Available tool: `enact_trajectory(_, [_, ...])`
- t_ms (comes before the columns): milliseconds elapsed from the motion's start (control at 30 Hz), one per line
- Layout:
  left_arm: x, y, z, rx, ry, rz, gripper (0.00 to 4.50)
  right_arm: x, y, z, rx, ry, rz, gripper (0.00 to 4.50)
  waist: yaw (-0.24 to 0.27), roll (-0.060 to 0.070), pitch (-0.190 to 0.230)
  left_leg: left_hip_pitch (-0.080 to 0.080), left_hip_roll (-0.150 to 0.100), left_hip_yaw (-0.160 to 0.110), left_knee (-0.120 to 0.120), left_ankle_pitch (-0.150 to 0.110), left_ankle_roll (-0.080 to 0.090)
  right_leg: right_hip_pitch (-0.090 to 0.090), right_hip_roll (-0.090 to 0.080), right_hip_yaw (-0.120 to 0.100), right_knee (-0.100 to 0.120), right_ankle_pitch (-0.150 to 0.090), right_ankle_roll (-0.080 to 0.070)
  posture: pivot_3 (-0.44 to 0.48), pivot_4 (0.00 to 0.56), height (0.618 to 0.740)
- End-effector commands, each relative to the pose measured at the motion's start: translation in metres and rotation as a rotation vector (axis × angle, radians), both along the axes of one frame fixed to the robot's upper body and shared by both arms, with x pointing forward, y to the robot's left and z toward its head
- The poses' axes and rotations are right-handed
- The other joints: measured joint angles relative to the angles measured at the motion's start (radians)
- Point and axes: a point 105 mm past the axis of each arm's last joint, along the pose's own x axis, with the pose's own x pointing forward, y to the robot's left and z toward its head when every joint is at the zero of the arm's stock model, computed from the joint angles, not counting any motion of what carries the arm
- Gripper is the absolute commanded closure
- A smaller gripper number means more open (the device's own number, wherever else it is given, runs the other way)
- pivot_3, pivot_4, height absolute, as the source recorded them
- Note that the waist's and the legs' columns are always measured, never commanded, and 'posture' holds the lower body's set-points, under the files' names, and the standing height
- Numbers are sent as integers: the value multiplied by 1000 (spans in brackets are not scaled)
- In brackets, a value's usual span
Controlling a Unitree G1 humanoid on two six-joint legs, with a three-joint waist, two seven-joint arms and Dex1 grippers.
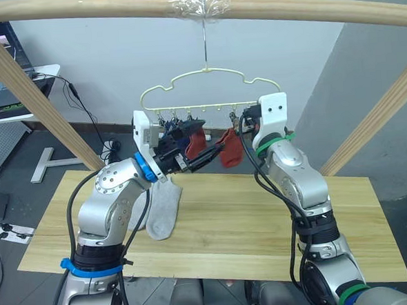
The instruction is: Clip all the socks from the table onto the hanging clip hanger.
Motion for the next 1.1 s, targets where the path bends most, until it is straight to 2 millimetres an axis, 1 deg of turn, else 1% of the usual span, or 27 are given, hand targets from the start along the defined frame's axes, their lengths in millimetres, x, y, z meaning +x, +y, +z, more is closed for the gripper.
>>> enact_trajectory(33, [9,13,-28,93,34,105,519,-6,-11,11,17,-30,21,4490,0,0,0,0,0,0,0,0,0,0,0,0,0,0,0,224,199,740])
enact_trajectory(67, [15,22,-47,149,68,171,519,-8,-10,10,16,-10,51,4490,0,0,0,0,0,0,0,0,0,0,0,0,0,0,0,224,199,740])
enact_trajectory(167, [28,57,-104,331,181,332,18,-14,-10,5,22,64,131,4500,-2,0,0,2,0,0,-1,0,0,0,0,0,0,0,0,212,198,740])
enact_trajectory(233, [33,74,-127,418,202,403,18,-18,-10,6,22,80,162,4500,-1,0,0,2,0,0,-1,0,0,0,0,0,0,0,0,207,197,740])
enact_trajectory(333, [40,85,-145,486,205,467,18,-22,-13,6,18,104,177,4500,3,0,0,2,0,0,-1,0,0,0,0,0,0,0,0,205,196,740])
enact_trajectory(467, [46,85,-164,523,252,477,18,-24,-18,4,24,132,168,4500,7,0,0,1,0,0,0,0,0,0,0,-1,0,0,0,210,192,740])
enact_trajectory(500, [46,83,-171,537,271,468,18,-24,-19,3,32,139,164,4500,6,0,0,1,-1,0,0,0,0,1,-1,-1,0,0,0,210,192,740])
enact_trajectory(567, [48,87,-185,592,303,487,18,-25,-20,3,35,147,159,4500,4,0,0,1,-1,1,0,0,0,1,-1,0,0,0,0,210,189,740])
enact_trajectory(600, [47,88,-192,619,330,485,18,-25,-20,3,34,149,158,4500,4,0,0,1,0,0,0,0,0,1,0,-1,0,0,0,205,182,740])
enact_trajectory(700, [42,98,-207,670,392,498,18,-26,-20,4,31,149,157,4500,2,0,0,1,0,0,-1,0,0,0,0,-1,0,0,0,198,175,740])
enact_trajectory(800, [37,111,-215,700,429,535,18,-27,-22,5,28,147,153,4500,1,0,-2,1,0,0,-1,0,0,1,0,-1,0,0,0,194,169,740])
enact_trajectory(833, [35,113,-217,707,434,539,310,-27,-23,5,26,147,150,4500,1,0,-2,1,0,0,-1,0,0,1,0,-1,0,0,0,192,162,740])
enact_trajectory(900, [27,115,-223,692,481,527,549,-28,-25,4,27,150,141,4500,1,0,-5,1,0,0,0,0,0,1,0,-1,0,0,0,194,156,740])
enact_trajectory(967, [21,113,-228,654,537,514,1170,-29,-27,3,32,156,135,4500,1,0,-9,2,0,0,0,0,0,2,0,0,0,0,0,194,156,740])
enact_trajectory(1067, [14,109,-230,628,574,490,2096,-31,-27,2,35,158,133,4500,0,1,-18,2,0,1,0,0,0,2,0,0,1,0,0,196,142,740])
enact_trajectory(1100, [12,107,-230,619,583,476,2335,-31,-27,2,39,161,131,4500,0,1,-20,3,0,1,-1,0,0,2,0,0,1,0,0,196,142,740])
